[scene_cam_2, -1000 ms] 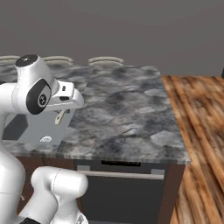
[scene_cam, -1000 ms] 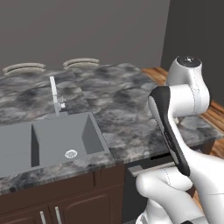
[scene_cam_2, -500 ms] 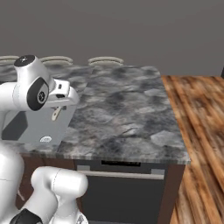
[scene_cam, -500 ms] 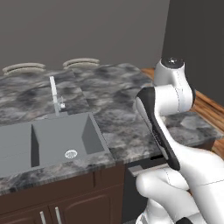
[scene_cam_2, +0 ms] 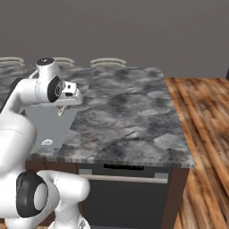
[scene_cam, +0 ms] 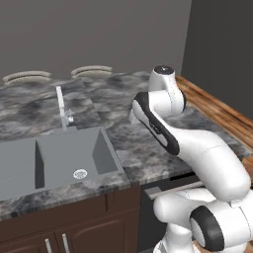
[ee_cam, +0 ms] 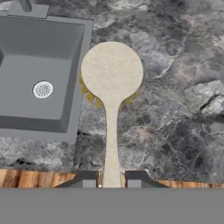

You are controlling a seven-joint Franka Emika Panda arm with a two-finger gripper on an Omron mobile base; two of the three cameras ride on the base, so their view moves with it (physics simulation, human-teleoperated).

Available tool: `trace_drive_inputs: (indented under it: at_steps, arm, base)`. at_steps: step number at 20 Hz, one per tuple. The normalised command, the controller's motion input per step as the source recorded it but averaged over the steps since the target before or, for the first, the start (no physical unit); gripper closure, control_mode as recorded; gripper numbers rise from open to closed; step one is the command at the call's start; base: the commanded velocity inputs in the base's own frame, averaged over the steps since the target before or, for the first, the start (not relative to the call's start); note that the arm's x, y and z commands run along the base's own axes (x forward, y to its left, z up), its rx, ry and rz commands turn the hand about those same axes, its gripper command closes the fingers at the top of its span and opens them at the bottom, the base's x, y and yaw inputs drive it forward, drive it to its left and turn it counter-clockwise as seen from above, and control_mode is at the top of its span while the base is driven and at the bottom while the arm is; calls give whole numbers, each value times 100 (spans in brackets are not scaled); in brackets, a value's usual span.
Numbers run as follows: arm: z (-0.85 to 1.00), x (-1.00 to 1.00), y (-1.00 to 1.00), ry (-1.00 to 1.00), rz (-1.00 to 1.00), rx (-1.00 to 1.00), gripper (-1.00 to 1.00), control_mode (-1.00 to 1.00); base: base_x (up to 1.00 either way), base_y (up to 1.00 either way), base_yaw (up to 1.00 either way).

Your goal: Locate and retrieve the dish brush and sponge from the cabinet. Place them next to the sink.

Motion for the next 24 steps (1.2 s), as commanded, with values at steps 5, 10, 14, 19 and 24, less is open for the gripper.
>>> trace_drive_inputs:
  at_steps: [5, 10, 14, 19, 24]
  arm:
    - [-44, 81, 18, 17, -2, -6, 100, -100]
    - [-53, 68, 4, -5, -3, 0, 100, -100]
    - [-55, 45, 5, -18, -1, 0, 100, -100]
    - [-38, 35, 1, -18, 0, 9, 100, -100]
    - [-47, 17, 4, -3, 0, 5, 100, -100]
  base:
    - [0, 0, 0]
    - [0, 0, 0]
    - [0, 0, 0]
    - [0, 0, 0]
    - [0, 0, 0]
